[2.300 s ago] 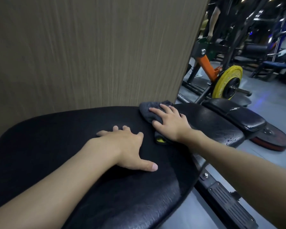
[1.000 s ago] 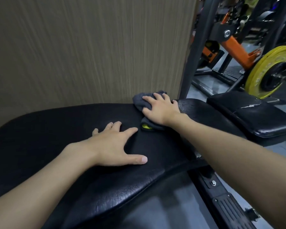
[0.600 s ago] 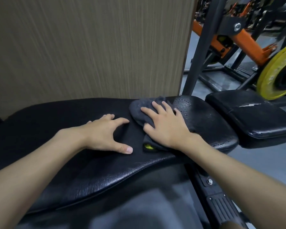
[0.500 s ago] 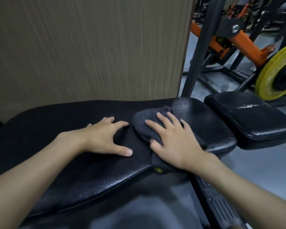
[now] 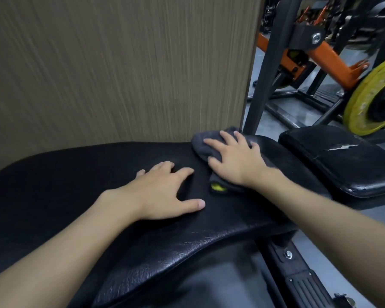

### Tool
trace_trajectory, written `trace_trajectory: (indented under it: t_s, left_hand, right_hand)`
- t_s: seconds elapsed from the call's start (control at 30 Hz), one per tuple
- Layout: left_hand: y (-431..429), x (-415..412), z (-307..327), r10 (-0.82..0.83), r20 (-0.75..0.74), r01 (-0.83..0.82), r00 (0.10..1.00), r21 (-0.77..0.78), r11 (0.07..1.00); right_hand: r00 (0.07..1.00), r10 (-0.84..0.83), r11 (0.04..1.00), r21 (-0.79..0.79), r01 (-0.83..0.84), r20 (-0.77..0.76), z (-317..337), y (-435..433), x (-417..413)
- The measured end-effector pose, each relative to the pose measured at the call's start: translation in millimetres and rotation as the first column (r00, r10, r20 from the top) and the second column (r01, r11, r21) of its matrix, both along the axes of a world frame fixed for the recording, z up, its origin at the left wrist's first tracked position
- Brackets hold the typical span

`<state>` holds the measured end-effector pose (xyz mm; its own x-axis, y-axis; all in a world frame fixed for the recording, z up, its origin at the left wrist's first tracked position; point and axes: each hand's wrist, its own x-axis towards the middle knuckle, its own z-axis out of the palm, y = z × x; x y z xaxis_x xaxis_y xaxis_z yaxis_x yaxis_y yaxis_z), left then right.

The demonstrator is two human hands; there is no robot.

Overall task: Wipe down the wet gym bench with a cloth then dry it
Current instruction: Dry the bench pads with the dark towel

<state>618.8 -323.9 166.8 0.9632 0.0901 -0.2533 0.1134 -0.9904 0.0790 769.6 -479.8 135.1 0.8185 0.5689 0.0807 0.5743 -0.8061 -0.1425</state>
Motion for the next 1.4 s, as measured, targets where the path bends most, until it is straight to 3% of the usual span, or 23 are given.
trace_trajectory:
  t_s: [0.23,0.47,0.63,0.77,1.2,1.4]
  left_hand:
    - [-6.8,8.3,0.8,0.036,-0.07,-0.036,0.997,-0.007,0.999]
    - [-7.4,6.6,2.0,0.042,-0.065,-0.043,0.997,-0.004,0.999]
    - [-9.6,5.5,4.7,0.049,-0.058,-0.05,0.997,-0.015,0.999]
    - [-14.4,10.9,5.3,-0.014,0.03,0.014,0.999,-0.016,1.0]
    - [-34.5,22.8,1.6,-0.03,-0.098,0.029,0.995,-0.012,0.999]
    - [-32.7,21.8,-1.3,-0.014,-0.092,0.012,0.996,-0.02,1.0]
  right_hand:
    - [0.998,-0.029,1.0,-0.003,0.029,-0.061,1.2,16.9,42.1]
    - [0.999,0.031,0.999,0.03,-0.032,0.04,-3.3,-40.6,-28.7]
    - [0.995,0.066,0.996,-0.067,-0.061,0.07,-0.7,-90.1,-84.6]
    - [0.993,0.084,0.996,-0.042,-0.08,0.088,1.8,-101.8,-95.7]
    - [0.989,-0.125,0.992,-0.003,0.125,-0.083,5.2,-35.4,59.1]
    - [0.992,-0.112,0.993,0.037,0.114,-0.054,0.2,-52.6,44.6]
